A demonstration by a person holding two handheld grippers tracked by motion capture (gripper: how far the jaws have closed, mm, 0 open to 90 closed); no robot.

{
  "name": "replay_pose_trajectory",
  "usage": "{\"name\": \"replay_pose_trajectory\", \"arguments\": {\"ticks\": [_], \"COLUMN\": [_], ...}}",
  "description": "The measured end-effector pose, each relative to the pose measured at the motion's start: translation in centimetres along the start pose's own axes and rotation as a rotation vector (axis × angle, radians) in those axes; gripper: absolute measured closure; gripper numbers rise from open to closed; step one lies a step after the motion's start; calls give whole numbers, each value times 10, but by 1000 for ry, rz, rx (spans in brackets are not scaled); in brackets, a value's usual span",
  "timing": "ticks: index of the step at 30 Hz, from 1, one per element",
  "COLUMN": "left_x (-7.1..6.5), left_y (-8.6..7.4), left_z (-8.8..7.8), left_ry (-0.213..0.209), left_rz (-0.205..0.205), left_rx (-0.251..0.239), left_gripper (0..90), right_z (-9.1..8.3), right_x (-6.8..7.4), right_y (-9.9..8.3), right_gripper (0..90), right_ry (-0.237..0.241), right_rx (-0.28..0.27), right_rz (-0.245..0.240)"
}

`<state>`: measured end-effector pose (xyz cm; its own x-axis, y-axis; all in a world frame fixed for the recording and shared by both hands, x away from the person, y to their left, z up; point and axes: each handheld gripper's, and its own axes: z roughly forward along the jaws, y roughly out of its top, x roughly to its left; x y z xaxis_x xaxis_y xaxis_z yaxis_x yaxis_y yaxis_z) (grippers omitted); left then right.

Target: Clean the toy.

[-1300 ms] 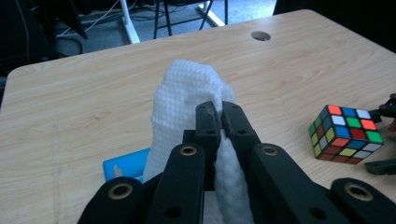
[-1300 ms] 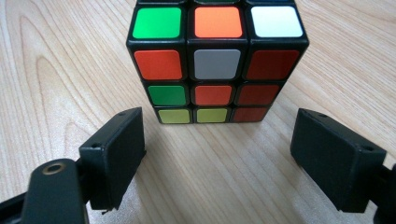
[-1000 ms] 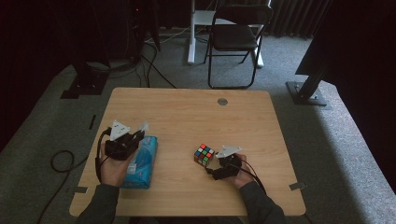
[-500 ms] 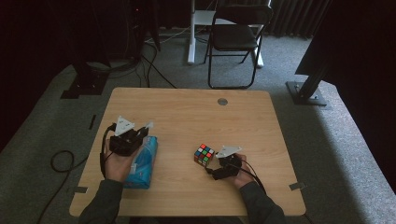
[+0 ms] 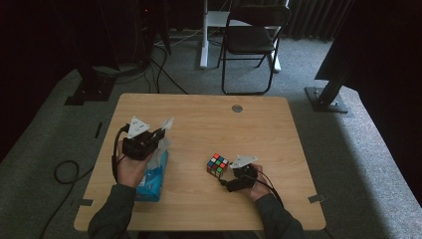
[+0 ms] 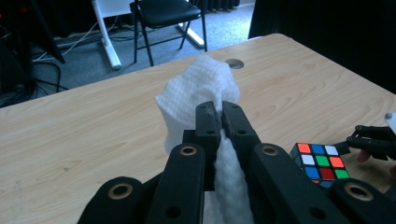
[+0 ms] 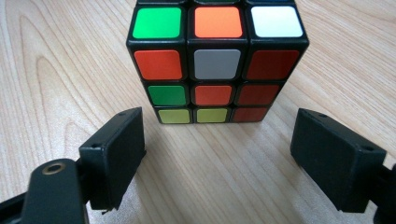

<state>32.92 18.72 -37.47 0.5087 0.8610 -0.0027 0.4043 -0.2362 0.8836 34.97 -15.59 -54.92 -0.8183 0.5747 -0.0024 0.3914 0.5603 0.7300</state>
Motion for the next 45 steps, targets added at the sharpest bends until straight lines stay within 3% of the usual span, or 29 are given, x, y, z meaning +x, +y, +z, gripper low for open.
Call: {"name": "replay_pose_trajectory", "arguments": {"ticks": [45], "left_x": [-25], "left_y": [18], "left_z": [20], "left_ry": [-90], "left_rz": [23], "left_rx": [-19], "left_gripper": [869], "right_z": [0], "right_x": [0], "right_y": [0], "right_gripper": [175], "right_ry": [-1], "right_rx": [0], "right_rz": [2]}}
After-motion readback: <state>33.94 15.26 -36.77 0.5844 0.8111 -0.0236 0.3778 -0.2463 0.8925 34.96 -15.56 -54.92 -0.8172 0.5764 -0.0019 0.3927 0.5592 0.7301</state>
